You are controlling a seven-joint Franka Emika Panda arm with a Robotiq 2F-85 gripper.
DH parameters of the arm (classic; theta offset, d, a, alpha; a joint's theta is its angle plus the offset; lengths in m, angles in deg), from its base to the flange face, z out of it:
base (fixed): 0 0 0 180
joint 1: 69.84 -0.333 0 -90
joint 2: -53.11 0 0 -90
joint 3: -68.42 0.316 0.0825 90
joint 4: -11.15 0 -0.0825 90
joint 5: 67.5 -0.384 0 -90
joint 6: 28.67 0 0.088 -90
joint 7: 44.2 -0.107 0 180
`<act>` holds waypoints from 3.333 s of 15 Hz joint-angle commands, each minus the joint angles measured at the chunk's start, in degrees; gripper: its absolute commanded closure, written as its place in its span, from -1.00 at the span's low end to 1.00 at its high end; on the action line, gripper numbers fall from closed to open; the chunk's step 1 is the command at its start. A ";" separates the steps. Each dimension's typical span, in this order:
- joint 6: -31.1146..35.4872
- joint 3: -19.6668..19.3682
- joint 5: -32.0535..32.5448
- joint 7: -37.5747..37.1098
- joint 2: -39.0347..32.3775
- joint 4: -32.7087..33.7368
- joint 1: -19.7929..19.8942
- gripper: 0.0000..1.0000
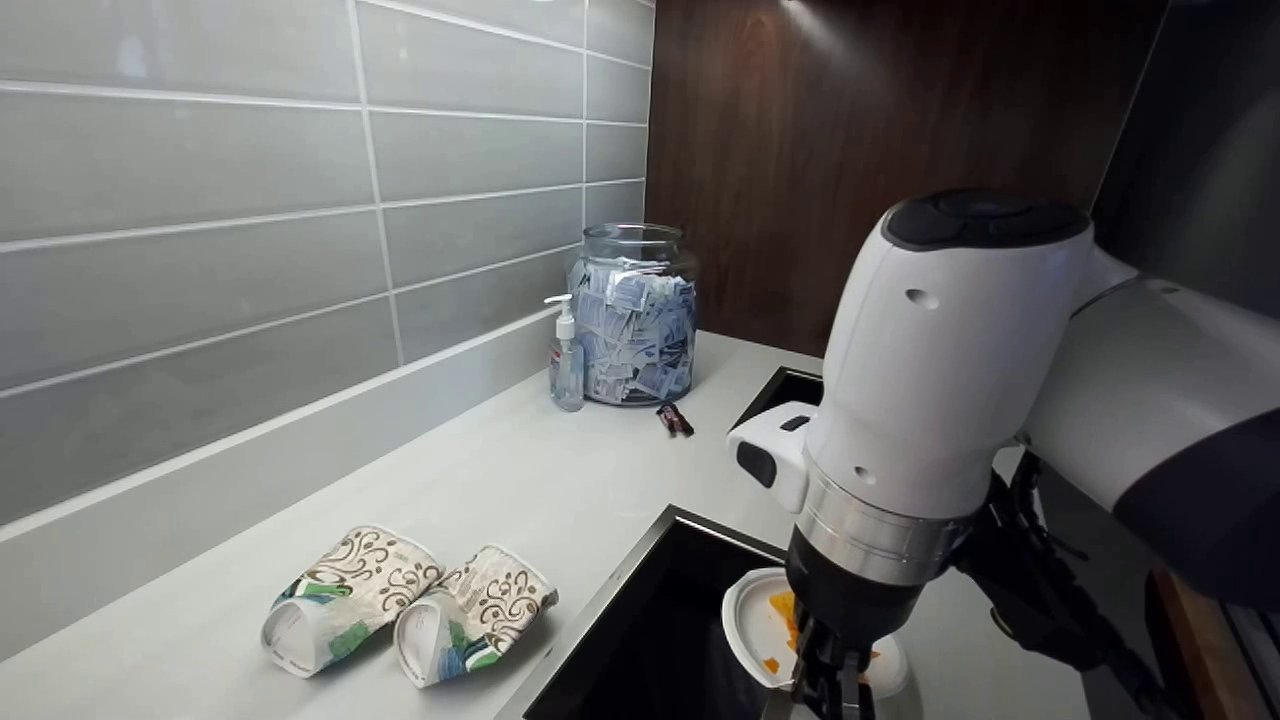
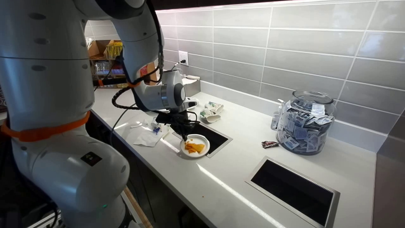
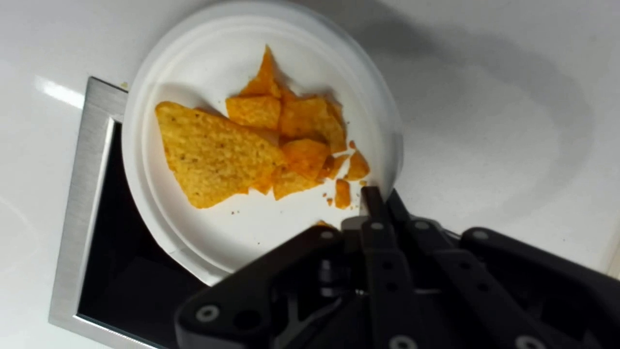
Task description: Pour the snacks from the white plate into the left trash chute.
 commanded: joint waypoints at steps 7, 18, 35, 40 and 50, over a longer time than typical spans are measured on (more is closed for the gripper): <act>-5.71 -0.60 8.67 -7.28 0.13 1.97 -2.00 0.99; -7.27 -0.28 14.91 -12.05 0.58 2.30 -2.88 0.99; -6.09 0.45 7.26 -16.57 3.19 -1.92 -0.86 0.99; -8.02 0.01 14.46 -23.45 4.64 -2.44 -1.93 0.99; -15.71 3.34 20.47 -31.61 5.91 -2.11 -1.08 0.99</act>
